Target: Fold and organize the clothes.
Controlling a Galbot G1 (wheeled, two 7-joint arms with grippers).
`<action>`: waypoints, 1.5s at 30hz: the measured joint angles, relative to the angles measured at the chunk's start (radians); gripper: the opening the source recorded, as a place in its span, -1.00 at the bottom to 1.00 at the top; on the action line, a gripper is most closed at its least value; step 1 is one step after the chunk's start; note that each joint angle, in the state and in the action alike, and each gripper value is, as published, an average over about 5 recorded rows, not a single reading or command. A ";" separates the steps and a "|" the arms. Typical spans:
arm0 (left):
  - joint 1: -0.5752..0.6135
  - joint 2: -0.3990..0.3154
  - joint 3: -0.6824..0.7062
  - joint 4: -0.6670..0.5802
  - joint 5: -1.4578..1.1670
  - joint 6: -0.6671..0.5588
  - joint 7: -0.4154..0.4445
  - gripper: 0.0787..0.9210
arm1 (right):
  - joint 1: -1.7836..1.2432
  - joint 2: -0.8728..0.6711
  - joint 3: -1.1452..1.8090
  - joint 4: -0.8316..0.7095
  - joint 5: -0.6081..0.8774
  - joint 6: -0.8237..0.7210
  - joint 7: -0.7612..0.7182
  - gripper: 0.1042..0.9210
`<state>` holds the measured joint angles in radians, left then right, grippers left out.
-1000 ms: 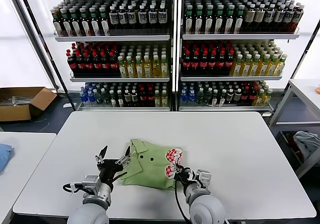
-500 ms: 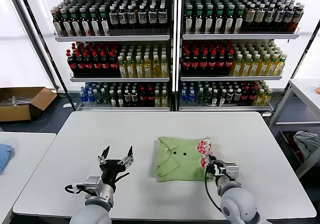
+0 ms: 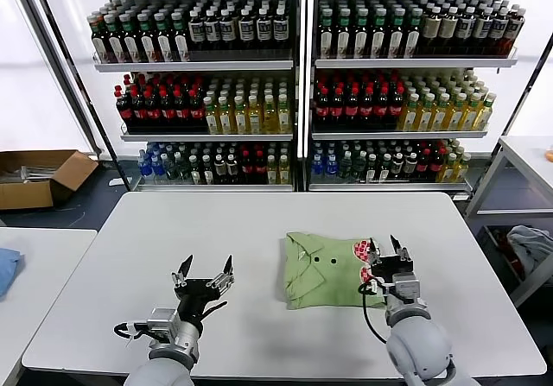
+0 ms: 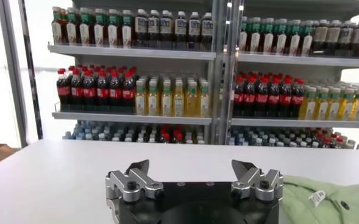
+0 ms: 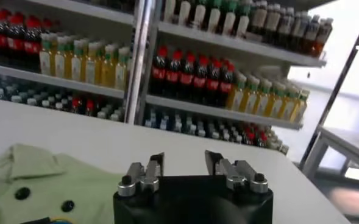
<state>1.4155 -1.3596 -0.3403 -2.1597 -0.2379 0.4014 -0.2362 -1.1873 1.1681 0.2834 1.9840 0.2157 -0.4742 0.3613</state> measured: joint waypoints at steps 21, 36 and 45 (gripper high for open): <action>0.047 0.001 -0.013 -0.023 0.005 -0.002 0.004 0.77 | 0.097 0.190 -0.169 -0.132 0.187 -0.058 0.135 0.76; 0.062 -0.002 -0.010 -0.028 0.005 -0.002 0.006 0.77 | 0.104 0.225 -0.188 -0.178 0.255 -0.079 0.173 0.76; 0.065 -0.003 -0.009 -0.029 0.004 -0.003 0.007 0.77 | 0.088 0.200 -0.182 -0.109 0.231 -0.089 0.169 0.76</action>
<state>1.4801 -1.3630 -0.3493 -2.1888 -0.2338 0.3984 -0.2287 -1.0991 1.3682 0.1018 1.8750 0.4469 -0.5634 0.5301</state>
